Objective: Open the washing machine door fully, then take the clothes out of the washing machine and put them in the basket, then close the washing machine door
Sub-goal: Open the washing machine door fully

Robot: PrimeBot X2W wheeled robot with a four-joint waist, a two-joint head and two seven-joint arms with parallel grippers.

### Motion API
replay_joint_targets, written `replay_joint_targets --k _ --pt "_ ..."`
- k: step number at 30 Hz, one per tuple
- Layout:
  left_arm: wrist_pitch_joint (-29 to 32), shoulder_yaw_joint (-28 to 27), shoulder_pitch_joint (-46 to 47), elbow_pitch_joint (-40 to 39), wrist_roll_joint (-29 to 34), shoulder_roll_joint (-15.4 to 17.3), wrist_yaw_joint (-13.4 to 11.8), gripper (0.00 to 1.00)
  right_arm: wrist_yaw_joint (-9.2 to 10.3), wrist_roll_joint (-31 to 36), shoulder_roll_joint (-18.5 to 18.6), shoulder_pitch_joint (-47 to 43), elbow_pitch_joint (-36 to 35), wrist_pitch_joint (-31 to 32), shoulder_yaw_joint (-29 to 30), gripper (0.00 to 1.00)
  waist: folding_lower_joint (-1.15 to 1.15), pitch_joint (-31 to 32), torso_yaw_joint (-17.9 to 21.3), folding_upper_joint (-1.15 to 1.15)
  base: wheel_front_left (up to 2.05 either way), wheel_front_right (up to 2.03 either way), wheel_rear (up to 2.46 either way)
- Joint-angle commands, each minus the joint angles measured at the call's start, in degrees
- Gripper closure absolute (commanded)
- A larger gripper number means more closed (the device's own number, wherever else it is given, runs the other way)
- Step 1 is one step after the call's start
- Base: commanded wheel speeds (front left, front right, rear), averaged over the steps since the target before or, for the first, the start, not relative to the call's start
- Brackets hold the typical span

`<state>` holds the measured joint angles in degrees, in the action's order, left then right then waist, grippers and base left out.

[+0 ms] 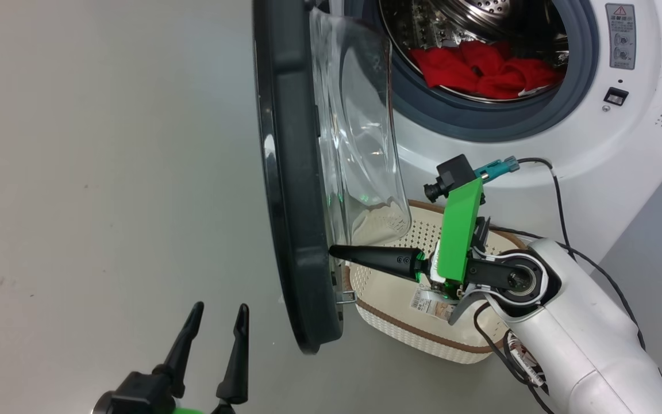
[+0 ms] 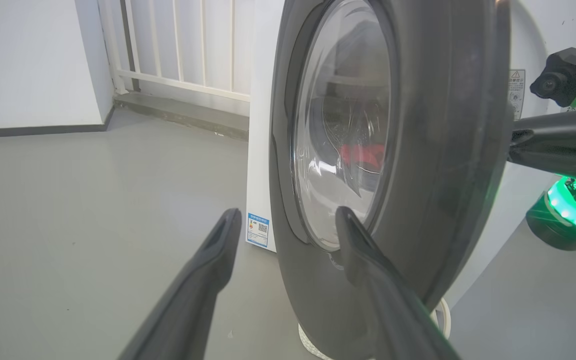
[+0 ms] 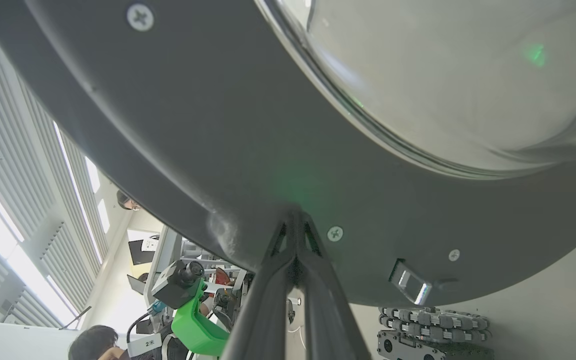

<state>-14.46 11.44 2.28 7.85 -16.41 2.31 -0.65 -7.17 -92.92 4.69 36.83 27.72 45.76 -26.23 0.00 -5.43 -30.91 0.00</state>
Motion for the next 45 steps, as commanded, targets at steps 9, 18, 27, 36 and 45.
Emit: replay_joint_targets --k 9,18,27,36,45 --pt "-0.5 -2.1 1.2 0.3 1.1 0.6 1.0 0.0 -0.32 3.9 0.2 -2.9 -1.9 -7.1 2.0 0.0 0.0 1.0 0.9 0.0 0.0 0.0 0.0" --pt "-0.5 -3.2 1.7 1.0 1.3 0.6 1.5 0.0 -0.32 6.2 4.4 -9.1 -0.5 -14.1 3.6 0.0 0.0 1.3 2.7 0.0 0.0 0.0 0.0" --pt "-0.5 -4.4 1.1 1.1 1.5 0.6 1.8 0.0 -0.32 8.0 8.5 -16.5 -1.2 -19.5 2.2 0.0 0.0 1.5 4.2 0.0 0.0 0.0 0.0" --pt "-0.5 -5.5 0.7 1.2 1.6 0.6 1.9 0.0 -0.32 9.9 10.9 -18.8 -2.8 -27.7 2.1 0.0 0.0 1.6 5.6 0.0 0.0 0.0 0.0" --pt "-0.5 -6.3 0.4 1.6 1.6 0.6 2.1 0.0 -0.32 14.5 14.8 -20.2 -4.5 -39.7 -2.5 0.0 0.0 1.7 6.4 0.0 0.0 0.0 0.0"
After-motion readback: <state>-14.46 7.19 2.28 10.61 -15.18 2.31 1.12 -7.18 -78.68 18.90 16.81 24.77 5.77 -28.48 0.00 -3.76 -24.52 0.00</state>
